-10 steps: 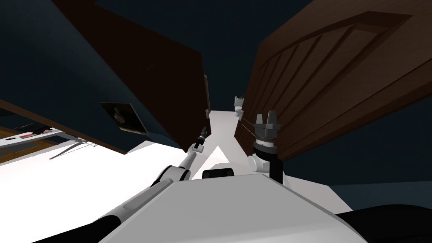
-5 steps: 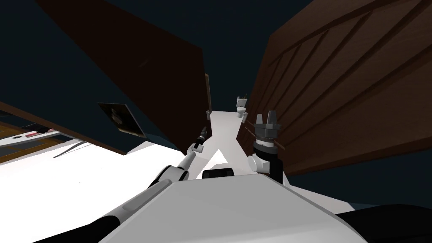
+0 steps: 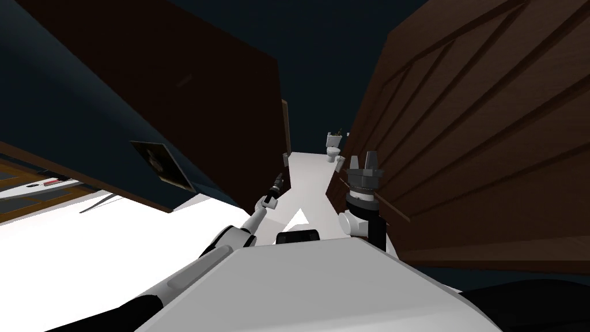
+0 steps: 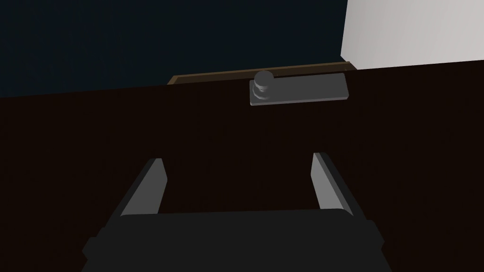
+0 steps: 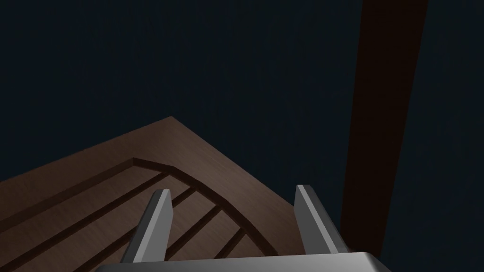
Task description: Push the door open
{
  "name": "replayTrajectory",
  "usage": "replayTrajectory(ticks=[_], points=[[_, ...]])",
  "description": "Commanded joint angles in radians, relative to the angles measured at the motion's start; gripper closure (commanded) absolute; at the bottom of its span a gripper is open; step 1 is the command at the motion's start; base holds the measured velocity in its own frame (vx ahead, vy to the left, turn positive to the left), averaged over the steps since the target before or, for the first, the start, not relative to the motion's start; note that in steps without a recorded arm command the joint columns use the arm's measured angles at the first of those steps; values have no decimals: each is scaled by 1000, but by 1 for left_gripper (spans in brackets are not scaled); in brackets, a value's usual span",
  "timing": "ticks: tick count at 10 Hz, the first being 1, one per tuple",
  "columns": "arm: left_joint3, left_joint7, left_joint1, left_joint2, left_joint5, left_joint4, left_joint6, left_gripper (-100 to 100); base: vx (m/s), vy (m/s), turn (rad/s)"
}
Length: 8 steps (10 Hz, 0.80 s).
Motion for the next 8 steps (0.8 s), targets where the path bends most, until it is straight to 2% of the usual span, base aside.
replayTrajectory(ticks=[1, 8], points=[[-25, -2, 7, 11, 20, -16, 3, -100, 183, -21, 67], [-127, -9, 20, 51, 105, -56, 2, -100, 192, -17, 65]])
